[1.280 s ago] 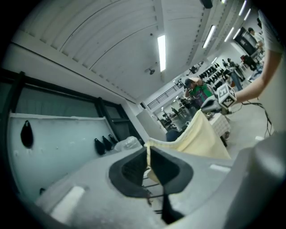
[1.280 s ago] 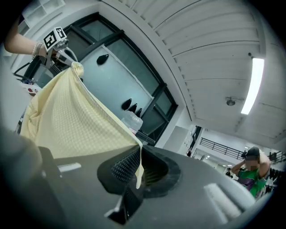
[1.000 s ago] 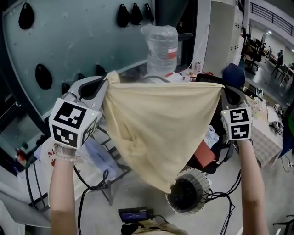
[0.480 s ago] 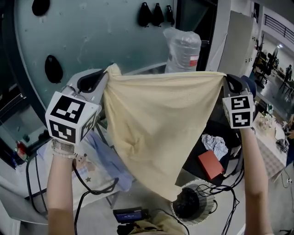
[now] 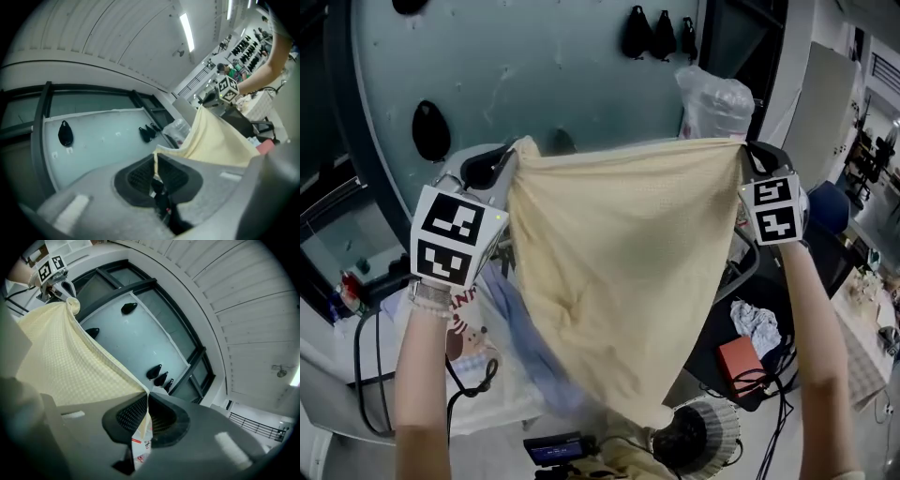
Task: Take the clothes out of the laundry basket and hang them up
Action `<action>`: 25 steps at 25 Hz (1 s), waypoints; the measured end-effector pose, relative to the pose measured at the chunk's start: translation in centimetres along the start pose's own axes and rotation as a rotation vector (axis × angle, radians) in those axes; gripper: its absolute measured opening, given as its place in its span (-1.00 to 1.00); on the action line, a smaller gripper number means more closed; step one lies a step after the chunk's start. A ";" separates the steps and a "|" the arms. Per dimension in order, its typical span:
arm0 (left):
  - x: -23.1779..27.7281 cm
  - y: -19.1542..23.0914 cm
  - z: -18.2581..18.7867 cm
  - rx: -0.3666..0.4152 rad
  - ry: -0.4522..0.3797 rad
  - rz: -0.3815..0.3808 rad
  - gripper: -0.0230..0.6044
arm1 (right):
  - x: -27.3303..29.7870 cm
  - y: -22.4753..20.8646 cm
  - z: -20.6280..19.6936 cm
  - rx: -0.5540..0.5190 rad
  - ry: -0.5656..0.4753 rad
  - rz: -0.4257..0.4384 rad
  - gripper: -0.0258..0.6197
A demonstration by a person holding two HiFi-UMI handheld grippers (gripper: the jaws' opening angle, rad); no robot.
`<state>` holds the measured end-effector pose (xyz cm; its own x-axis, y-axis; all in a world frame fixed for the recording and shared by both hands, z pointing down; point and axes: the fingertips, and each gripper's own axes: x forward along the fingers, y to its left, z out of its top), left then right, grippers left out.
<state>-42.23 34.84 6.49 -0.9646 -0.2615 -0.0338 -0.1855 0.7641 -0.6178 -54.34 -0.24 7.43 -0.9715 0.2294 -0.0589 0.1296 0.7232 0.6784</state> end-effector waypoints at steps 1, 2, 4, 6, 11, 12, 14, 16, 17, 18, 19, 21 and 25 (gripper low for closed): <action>0.6 0.3 -0.9 -0.012 0.017 0.006 -0.88 | 1.6 0.6 0.0 -0.003 -0.003 0.018 -0.88; 1.3 0.6 -1.8 -0.026 0.034 0.010 -0.88 | 3.1 1.3 -0.1 -0.007 -0.004 0.037 -0.88; 2.8 1.2 -3.7 -0.049 0.070 0.019 -0.88 | 6.3 2.7 -0.4 -0.014 -0.001 0.074 -0.88; 4.3 1.8 -5.5 -0.063 0.108 0.032 -0.88 | 9.5 4.2 -0.7 -0.019 0.002 0.113 -0.89; 7.9 3.9 -10.2 -0.084 0.212 0.088 -0.88 | 17.5 8.6 -1.2 -0.067 0.006 0.206 -0.88; 8.7 4.3 -11.0 -0.082 0.228 0.098 -0.88 | 18.9 9.3 -1.3 -0.077 0.006 0.218 -0.89; 10.0 5.2 -12.3 -0.083 0.254 0.117 -0.88 | 21.7 10.6 -1.3 -0.091 0.002 0.239 -0.89; 11.0 6.1 -13.7 -0.088 0.275 0.141 -0.88 | 24.3 11.8 -1.0 -0.100 -0.005 0.255 -0.89; 11.4 6.7 -14.3 -0.090 0.285 0.155 -0.88 | 25.6 12.5 -0.8 -0.102 -0.011 0.264 -0.89; 11.8 7.2 -14.9 -0.091 0.294 0.169 -0.88 | 26.8 13.1 -0.4 -0.101 -0.019 0.273 -0.89; 12.2 7.8 -15.5 -0.092 0.303 0.183 -0.88 | 28.0 13.7 0.0 -0.098 -0.028 0.283 -0.88; 12.8 8.8 -16.8 -0.100 0.326 0.207 -0.87 | 30.1 15.1 0.8 -0.092 -0.038 0.307 -0.88; 13.6 9.4 -20.5 -0.147 0.385 0.223 -0.87 | 33.4 18.9 1.0 -0.108 -0.036 0.372 -0.89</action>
<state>-60.93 50.55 16.27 -0.9782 0.1353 0.1575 0.0368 0.8594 -0.5099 -84.10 21.71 17.60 -0.8545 0.4869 0.1812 0.4479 0.5138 0.7317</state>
